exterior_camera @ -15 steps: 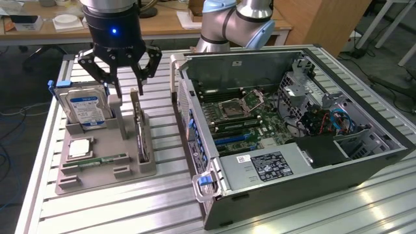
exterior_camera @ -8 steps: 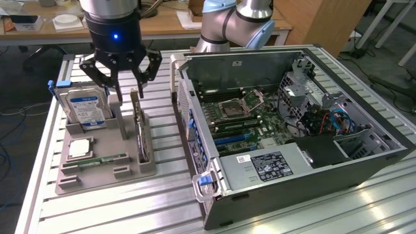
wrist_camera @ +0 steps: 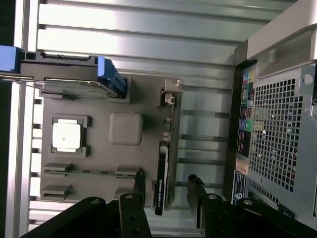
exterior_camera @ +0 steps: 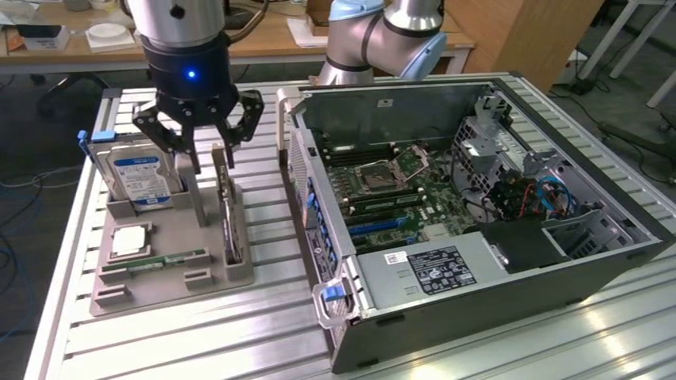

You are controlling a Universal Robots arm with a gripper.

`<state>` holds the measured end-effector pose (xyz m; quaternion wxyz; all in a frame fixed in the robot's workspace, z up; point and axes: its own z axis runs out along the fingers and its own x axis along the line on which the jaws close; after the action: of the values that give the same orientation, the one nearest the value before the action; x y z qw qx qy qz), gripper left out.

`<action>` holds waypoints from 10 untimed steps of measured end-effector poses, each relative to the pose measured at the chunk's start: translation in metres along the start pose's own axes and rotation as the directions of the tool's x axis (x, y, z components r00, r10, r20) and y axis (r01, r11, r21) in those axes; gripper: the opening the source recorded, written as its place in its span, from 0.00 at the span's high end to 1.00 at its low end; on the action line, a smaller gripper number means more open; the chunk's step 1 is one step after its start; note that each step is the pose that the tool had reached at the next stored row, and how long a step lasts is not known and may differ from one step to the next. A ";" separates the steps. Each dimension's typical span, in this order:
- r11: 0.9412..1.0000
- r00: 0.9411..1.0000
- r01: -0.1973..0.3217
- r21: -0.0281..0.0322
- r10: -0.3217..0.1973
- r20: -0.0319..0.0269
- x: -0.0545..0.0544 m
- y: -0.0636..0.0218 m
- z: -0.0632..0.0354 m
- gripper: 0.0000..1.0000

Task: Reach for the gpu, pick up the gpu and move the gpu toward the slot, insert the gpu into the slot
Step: 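Pick up the gpu and move the gpu toward the slot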

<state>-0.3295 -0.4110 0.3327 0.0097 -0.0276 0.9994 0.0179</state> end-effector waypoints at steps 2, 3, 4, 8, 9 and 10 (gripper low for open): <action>1.000 1.000 0.000 0.000 0.000 0.000 0.000 -0.0011 0.0036 0.53; 1.000 1.000 0.000 0.000 0.000 0.000 0.000 -0.0015 0.0054 0.53; 1.000 1.000 0.000 0.000 0.000 0.000 0.000 -0.0019 0.0072 0.53; 1.000 1.000 0.000 0.000 0.000 0.000 0.001 -0.0043 0.0142 0.53; 1.000 1.000 0.000 0.000 0.000 0.000 0.001 -0.0059 0.0154 0.53; 1.000 1.000 0.000 0.000 0.000 0.000 0.001 -0.0076 0.0162 0.53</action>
<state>-0.3297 -0.4181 0.3162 0.0096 -0.0276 0.9994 0.0178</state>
